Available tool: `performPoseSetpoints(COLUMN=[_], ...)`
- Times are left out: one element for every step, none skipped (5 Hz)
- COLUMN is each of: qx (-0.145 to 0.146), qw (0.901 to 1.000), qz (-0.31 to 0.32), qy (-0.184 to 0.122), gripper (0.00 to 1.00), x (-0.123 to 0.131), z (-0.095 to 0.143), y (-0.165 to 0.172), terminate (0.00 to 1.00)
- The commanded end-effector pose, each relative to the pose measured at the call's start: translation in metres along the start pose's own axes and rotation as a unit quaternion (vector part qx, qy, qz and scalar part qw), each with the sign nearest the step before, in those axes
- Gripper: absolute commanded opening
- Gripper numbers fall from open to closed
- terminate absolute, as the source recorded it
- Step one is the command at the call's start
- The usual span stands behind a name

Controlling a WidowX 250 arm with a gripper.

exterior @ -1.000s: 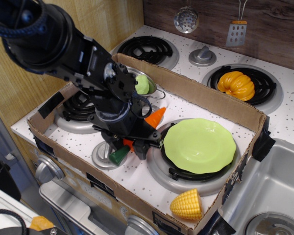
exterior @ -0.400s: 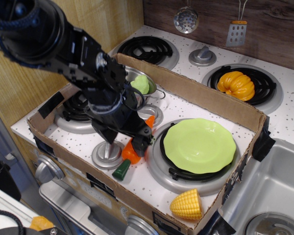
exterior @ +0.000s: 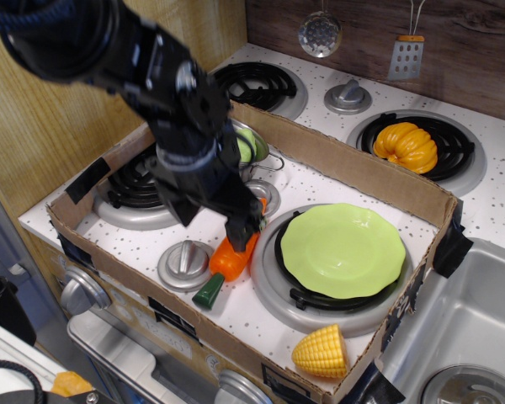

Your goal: Take carrot off plate

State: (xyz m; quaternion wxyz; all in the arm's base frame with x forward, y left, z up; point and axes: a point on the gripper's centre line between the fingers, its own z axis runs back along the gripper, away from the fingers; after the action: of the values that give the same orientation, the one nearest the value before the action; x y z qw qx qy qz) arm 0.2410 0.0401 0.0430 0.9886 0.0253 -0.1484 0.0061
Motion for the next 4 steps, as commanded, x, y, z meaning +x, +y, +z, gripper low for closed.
performPoseSetpoints(qx=[-0.004, -0.034, -0.073, -0.073], qw=[0.9998, 0.9964, 0.9892, 0.9892], qz=[-0.018, -0.029, -0.085, -0.085], qy=[0.010, 0.072, 0.094, 0.094], gripper=[1.00, 1.00, 1.00, 1.00], x=[0.026, 0.044, 0.052, 0.052], z=[0.031, 0.036, 0.035, 0.035], y=[-0.001, -0.005, -0.009, -0.009], terminate=[0.00, 0.00, 0.00, 0.00])
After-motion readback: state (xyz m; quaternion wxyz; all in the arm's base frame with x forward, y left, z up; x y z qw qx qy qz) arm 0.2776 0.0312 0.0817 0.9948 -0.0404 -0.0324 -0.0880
